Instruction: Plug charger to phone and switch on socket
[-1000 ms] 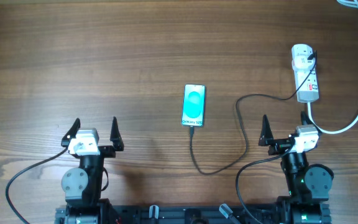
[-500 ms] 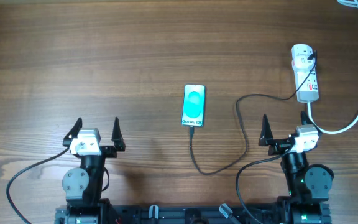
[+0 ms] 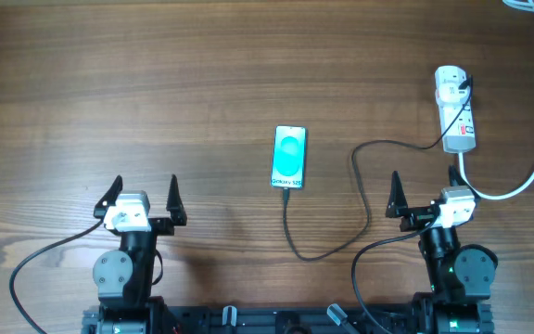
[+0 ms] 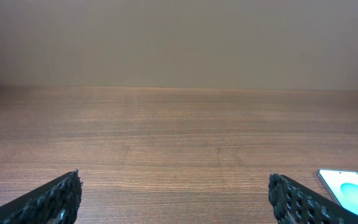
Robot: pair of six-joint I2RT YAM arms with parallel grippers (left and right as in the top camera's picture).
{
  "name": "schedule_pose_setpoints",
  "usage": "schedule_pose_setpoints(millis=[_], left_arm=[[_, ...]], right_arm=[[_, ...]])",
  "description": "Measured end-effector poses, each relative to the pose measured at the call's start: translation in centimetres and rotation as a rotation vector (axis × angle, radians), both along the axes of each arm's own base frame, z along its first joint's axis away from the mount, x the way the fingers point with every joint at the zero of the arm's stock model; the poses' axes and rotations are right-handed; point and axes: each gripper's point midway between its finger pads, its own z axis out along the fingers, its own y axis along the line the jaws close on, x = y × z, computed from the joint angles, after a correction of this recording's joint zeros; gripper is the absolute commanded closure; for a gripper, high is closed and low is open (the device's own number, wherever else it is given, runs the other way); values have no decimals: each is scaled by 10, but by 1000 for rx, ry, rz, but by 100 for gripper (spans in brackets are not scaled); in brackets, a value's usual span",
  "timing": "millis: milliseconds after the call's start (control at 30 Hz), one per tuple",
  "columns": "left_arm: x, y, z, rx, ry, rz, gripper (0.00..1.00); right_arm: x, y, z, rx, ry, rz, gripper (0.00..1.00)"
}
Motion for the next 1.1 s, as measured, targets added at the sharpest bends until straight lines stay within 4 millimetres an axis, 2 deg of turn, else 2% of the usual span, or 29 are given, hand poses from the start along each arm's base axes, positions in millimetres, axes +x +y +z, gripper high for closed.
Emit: schedule_pose_setpoints(millis=[1100], left_arm=[[0, 0, 0, 0, 0, 0, 0]], right_arm=[[0, -6, 0, 37, 4, -34, 0]])
